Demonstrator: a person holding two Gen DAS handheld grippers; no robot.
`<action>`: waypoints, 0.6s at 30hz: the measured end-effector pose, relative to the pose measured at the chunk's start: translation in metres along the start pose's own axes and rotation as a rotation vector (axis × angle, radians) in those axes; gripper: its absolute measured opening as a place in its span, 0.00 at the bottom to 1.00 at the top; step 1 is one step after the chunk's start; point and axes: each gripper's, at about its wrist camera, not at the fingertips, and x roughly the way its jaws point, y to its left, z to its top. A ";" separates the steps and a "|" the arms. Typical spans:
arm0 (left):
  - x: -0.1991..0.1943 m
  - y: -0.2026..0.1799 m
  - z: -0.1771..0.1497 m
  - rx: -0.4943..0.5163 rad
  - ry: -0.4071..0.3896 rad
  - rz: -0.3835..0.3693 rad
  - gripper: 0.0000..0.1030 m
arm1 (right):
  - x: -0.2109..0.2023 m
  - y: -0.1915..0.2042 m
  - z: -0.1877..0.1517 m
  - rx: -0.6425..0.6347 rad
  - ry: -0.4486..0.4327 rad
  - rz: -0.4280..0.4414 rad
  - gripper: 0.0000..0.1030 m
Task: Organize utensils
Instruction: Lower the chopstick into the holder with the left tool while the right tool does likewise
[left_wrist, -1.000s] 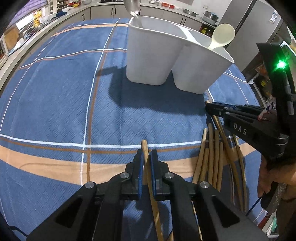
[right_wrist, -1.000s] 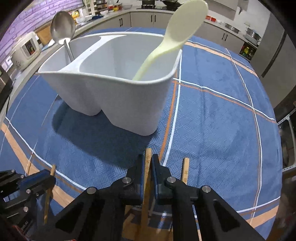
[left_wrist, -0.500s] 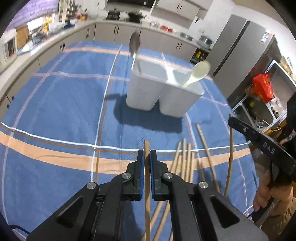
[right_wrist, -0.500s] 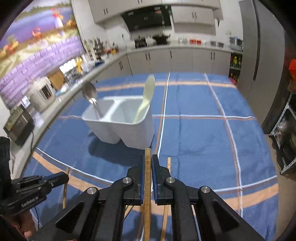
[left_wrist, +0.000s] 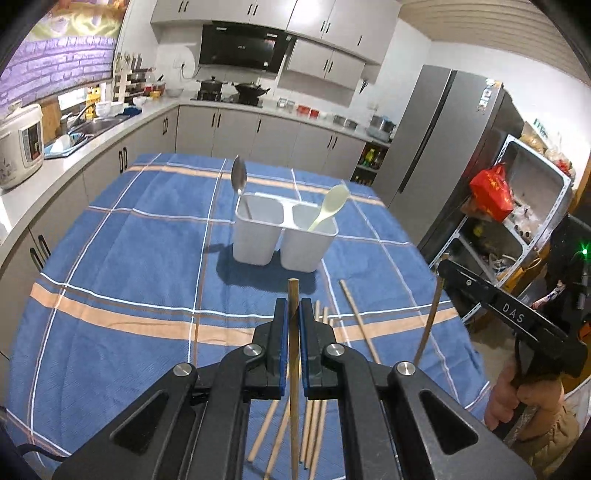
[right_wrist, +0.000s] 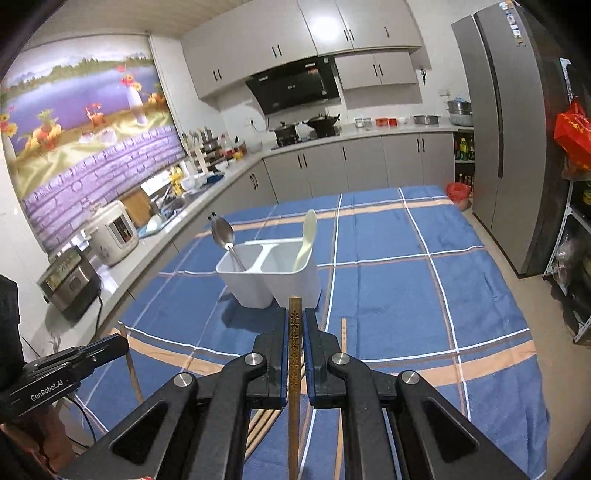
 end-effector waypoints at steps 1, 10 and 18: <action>-0.004 -0.002 0.000 0.002 -0.007 -0.002 0.05 | -0.005 0.001 0.000 0.002 -0.007 0.003 0.07; -0.034 -0.014 0.005 0.037 -0.075 -0.024 0.05 | -0.032 0.009 0.008 -0.003 -0.063 0.021 0.07; -0.043 -0.004 0.032 0.022 -0.126 -0.055 0.05 | -0.039 0.018 0.029 -0.024 -0.101 0.034 0.07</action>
